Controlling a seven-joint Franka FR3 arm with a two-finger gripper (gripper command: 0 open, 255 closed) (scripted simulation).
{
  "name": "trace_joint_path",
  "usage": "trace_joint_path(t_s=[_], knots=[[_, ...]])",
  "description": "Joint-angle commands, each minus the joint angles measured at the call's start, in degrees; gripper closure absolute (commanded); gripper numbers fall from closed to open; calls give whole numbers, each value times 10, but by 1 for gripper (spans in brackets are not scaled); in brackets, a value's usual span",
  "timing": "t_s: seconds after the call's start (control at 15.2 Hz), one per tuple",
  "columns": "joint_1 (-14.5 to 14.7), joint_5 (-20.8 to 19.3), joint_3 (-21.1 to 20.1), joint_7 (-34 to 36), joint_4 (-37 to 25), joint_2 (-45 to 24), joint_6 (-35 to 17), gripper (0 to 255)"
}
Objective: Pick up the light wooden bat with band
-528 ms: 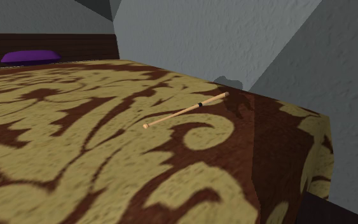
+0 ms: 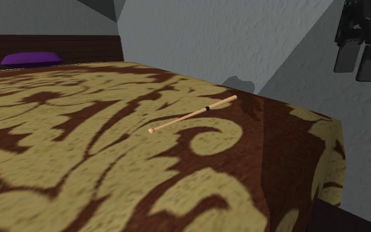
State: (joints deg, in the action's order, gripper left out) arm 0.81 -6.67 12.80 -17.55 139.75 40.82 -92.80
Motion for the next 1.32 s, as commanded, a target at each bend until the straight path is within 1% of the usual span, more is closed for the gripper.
trace_joint_path(t_s=[0.0, 0.33, 0.53, 0.66, 0.92, 1.12, 1.25], knots=[[6, -23, 30, -65, -6, -22, -23, 0], [27, -57, 102, -212, -33, -100, -91, 0], [46, -62, 143, -302, -60, -157, -133, 0], [59, -57, 169, -364, -82, -199, -159, 0], [85, -25, 215, -492, -135, -292, -207, 0], [97, 18, 238, -594, -182, -369, -236, 0], [98, 54, 245, -663, -218, -421, -249, 0]])
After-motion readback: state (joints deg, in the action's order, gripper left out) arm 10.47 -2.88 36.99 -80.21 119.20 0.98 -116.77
